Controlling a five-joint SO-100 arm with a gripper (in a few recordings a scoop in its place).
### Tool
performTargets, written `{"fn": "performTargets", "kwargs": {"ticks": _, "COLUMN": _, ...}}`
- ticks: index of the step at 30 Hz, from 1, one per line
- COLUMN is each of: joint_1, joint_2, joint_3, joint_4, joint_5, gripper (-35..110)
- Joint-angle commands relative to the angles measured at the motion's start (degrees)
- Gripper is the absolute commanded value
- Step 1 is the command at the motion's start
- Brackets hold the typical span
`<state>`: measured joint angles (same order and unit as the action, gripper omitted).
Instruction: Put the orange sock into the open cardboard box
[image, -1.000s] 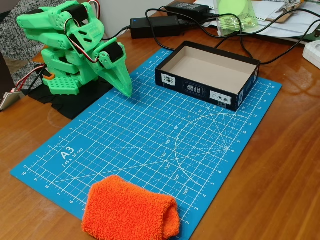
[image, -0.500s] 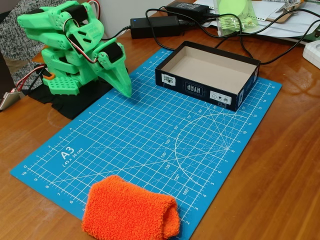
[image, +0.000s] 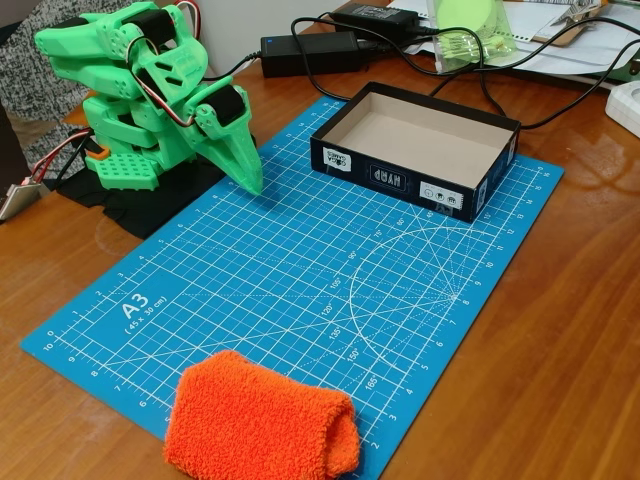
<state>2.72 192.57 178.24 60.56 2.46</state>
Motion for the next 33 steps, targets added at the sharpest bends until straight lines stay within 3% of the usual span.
{"fn": "performTargets", "kwargs": {"ticks": 1, "joint_1": 1.1, "joint_2": 0.7, "joint_3": -1.1, "joint_4": -0.3, "joint_5": 0.8, "gripper": 0}}
{"fn": "performTargets", "kwargs": {"ticks": 5, "joint_1": 1.4, "joint_2": -11.6, "joint_3": -2.6, "joint_4": -13.1, "joint_5": -5.4, "gripper": 0}}
{"fn": "performTargets", "kwargs": {"ticks": 8, "joint_1": -0.1, "joint_2": -24.4, "joint_3": -12.8, "joint_4": -10.2, "joint_5": -27.6, "gripper": 0}}
{"fn": "performTargets", "kwargs": {"ticks": 11, "joint_1": 0.3, "joint_2": -35.7, "joint_3": -25.0, "joint_4": -5.7, "joint_5": -28.5, "gripper": 0}}
{"fn": "performTargets", "kwargs": {"ticks": 15, "joint_1": 3.5, "joint_2": -50.4, "joint_3": -39.4, "joint_4": -8.5, "joint_5": -33.9, "gripper": 1}}
{"fn": "performTargets", "kwargs": {"ticks": 20, "joint_1": 12.0, "joint_2": -66.7, "joint_3": -53.0, "joint_4": -17.8, "joint_5": -54.5, "gripper": 0}}
{"fn": "performTargets", "kwargs": {"ticks": 24, "joint_1": 19.2, "joint_2": -79.5, "joint_3": -62.9, "joint_4": -21.9, "joint_5": -76.7, "gripper": 1}}
{"fn": "performTargets", "kwargs": {"ticks": 29, "joint_1": 27.9, "joint_2": -93.4, "joint_3": -75.6, "joint_4": -13.8, "joint_5": -108.4, "gripper": 4}}
{"fn": "performTargets", "kwargs": {"ticks": 33, "joint_1": 32.0, "joint_2": -105.1, "joint_3": -89.6, "joint_4": -5.7, "joint_5": -115.4, "gripper": 6}}
